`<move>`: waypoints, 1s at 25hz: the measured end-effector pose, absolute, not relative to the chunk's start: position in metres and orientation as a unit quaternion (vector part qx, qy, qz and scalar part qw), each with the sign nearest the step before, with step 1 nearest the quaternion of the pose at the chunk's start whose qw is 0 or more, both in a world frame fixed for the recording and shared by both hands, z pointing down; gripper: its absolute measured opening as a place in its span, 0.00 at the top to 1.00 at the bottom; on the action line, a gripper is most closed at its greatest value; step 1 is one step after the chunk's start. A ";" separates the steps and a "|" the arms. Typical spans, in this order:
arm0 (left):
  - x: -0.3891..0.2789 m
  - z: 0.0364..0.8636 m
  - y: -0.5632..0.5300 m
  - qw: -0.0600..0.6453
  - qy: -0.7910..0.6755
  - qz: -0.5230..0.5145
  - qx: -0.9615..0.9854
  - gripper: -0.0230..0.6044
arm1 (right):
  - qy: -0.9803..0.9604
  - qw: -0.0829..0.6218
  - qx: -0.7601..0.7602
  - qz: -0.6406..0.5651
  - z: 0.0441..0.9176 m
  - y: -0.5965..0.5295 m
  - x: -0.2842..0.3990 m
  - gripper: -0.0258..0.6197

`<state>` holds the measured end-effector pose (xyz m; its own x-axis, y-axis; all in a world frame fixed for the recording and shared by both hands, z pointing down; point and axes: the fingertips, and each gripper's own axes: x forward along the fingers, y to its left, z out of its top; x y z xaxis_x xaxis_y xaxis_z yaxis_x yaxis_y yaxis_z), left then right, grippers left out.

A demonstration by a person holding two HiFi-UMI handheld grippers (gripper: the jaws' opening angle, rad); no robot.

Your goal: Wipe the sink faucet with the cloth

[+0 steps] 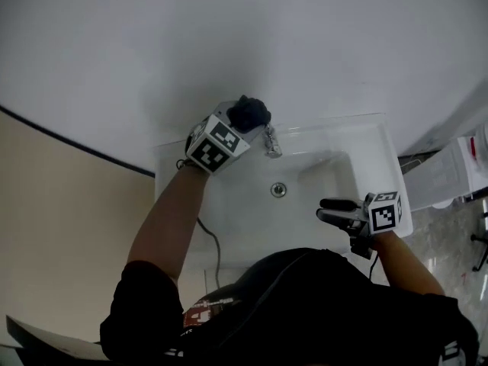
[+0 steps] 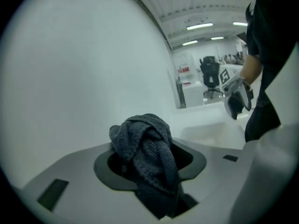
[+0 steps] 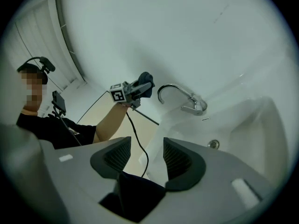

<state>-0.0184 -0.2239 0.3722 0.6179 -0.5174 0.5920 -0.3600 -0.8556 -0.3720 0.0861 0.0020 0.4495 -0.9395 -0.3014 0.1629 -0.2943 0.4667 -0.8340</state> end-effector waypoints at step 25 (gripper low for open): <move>-0.005 0.480 -0.251 -0.001 -0.010 -0.731 -0.682 0.71 | 0.797 0.069 -0.317 -0.509 0.501 0.035 0.143 0.63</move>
<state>-0.0053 -0.2512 0.4804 -0.0702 0.0146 0.9974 0.0115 -0.9998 0.0155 0.1429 0.0354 0.5006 -0.7894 -0.5761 0.2120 -0.4346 0.2805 -0.8558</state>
